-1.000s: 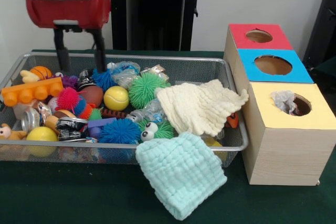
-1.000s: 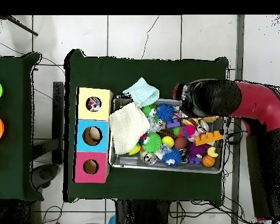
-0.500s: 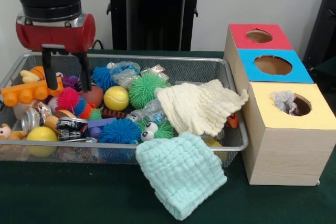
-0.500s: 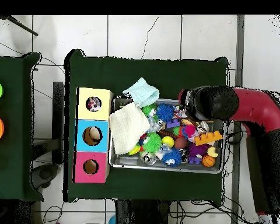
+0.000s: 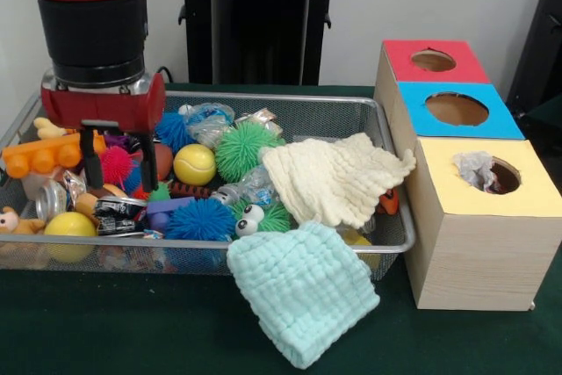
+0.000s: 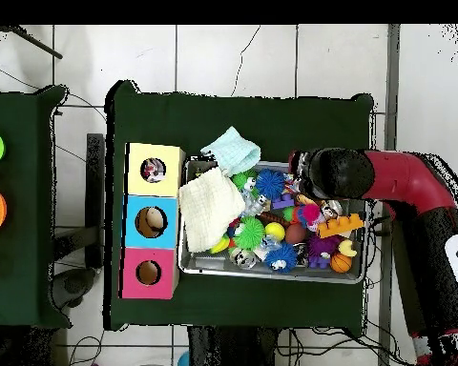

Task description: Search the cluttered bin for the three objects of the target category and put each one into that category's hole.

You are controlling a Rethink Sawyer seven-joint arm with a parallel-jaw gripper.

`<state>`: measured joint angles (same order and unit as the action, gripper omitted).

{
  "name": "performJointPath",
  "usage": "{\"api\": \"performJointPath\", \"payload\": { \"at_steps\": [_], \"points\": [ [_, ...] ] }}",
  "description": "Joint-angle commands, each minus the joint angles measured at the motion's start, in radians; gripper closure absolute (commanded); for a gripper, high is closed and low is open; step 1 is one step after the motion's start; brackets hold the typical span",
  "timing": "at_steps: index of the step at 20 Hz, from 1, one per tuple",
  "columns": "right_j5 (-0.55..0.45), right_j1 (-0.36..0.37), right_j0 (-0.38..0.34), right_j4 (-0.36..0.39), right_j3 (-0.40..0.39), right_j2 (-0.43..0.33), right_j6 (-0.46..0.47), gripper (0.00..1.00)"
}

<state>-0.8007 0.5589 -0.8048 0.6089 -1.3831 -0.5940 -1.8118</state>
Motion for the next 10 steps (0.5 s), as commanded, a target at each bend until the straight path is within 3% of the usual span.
{"api": "performJointPath", "payload": {
  "at_steps": [1, 10],
  "points": [
    [0.037, -0.071, 0.002, 0.052, 0.036, -0.02, 0.193, 0.0],
    [0.013, -0.068, 0.003, 0.038, 0.049, -0.029, 0.195, 0.0]
  ]
}}
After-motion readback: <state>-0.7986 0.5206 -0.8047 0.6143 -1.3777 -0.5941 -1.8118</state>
